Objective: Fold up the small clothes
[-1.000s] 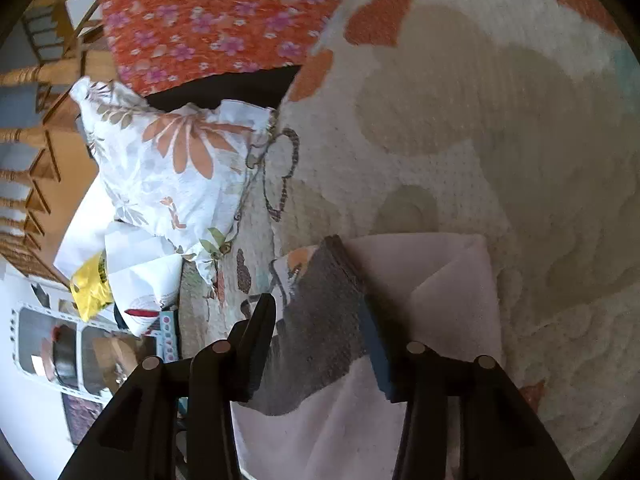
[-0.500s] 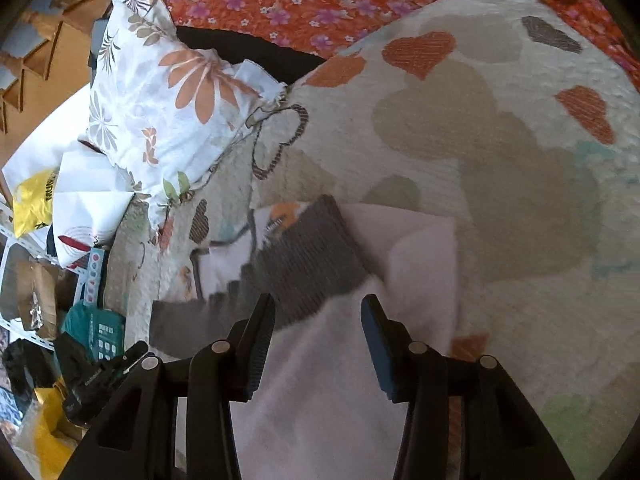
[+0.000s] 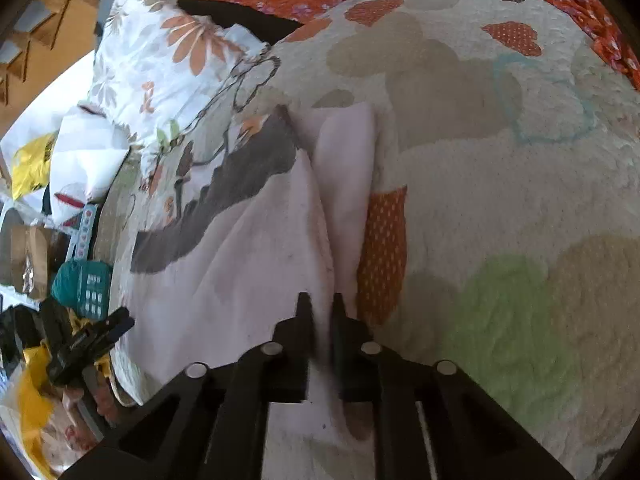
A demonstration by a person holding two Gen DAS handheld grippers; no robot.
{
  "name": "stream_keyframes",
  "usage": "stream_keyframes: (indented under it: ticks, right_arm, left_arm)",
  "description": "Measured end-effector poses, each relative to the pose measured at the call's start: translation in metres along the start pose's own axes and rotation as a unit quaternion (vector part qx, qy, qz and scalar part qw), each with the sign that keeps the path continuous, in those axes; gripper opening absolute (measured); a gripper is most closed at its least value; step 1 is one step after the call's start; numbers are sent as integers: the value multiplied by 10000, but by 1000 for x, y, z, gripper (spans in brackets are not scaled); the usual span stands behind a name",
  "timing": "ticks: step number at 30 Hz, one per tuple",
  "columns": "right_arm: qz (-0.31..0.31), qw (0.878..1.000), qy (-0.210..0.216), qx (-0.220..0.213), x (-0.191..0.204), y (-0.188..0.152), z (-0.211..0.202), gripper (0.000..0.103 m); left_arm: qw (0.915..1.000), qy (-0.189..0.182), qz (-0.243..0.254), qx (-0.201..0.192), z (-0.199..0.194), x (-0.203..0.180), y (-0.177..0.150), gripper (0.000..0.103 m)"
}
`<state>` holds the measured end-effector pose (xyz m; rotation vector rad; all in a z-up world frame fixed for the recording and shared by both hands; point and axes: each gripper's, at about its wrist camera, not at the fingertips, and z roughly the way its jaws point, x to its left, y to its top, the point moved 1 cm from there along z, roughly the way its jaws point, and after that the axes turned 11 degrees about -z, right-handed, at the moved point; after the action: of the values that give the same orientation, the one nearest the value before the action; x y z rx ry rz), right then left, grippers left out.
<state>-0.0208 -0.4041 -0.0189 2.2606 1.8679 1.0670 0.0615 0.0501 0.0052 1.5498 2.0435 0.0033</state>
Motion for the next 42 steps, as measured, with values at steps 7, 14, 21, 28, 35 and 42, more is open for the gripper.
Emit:
stream_keyframes:
  ticks: [7,14,21,28,35,42]
  right_arm:
    - [-63,9993,-179,324,-4,-39,-11,4]
    - [159,9990,-382,-184,-4,-35,-38,6]
    - [-435,9960,461,-630,70,-6,-29,9]
    - [-1208,9901,605,380,134,-23,54,9]
    - [-763,9948,112,667,92,-31,48,7]
    - [-218,9992,-289,-169,49,-20,-2,15]
  left_arm:
    - [9996,27,-261,36,-5,28,-2,63]
    - [9980,567,286,52,2,19,-15,63]
    - [9882,1225,920,-49,12,-1,-25,69]
    - [9988,473,78,-20,-7,25,-8,68]
    - [9988,470,-31,120,-10,37,-6,69]
    - [9983,79,-580,57,-23,48,3,69]
